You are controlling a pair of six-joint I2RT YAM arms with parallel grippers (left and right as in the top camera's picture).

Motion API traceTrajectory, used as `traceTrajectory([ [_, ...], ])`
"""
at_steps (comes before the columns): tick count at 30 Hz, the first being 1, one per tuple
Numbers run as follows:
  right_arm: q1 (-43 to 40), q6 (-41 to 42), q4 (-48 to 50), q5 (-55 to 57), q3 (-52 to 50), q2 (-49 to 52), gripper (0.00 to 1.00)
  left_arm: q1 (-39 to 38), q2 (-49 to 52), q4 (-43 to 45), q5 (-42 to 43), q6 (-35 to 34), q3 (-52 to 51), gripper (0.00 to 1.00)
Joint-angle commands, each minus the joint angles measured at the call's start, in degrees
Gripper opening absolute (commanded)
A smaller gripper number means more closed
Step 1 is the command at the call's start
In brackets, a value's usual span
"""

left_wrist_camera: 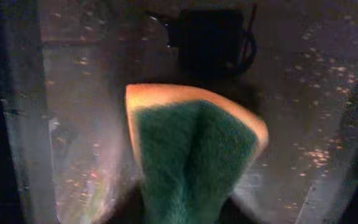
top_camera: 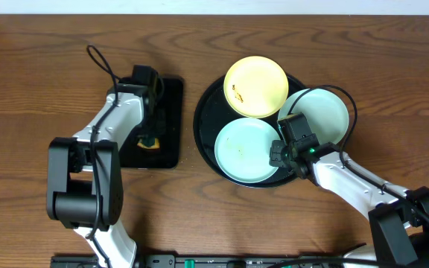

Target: Clean dirty plates on tray and stack at the side

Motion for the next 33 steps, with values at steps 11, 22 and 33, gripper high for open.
traceTrajectory([
  [11, 0.0, -10.4, -11.7, 7.0, 9.8, -7.2, 0.01, 0.2, -0.2, 0.0, -0.6, -0.3, -0.2, 0.83],
  [22, 1.0, -22.6, -29.5, 25.0, 26.8, -9.2, 0.01, 0.2, -0.2, 0.0, -0.6, -0.3, -0.2, 0.84],
  [33, 15.0, -35.7, -29.0, 51.2, 31.6, -8.9, 0.01, 0.2, -0.2, 0.0, -0.6, -0.3, -0.2, 0.85],
])
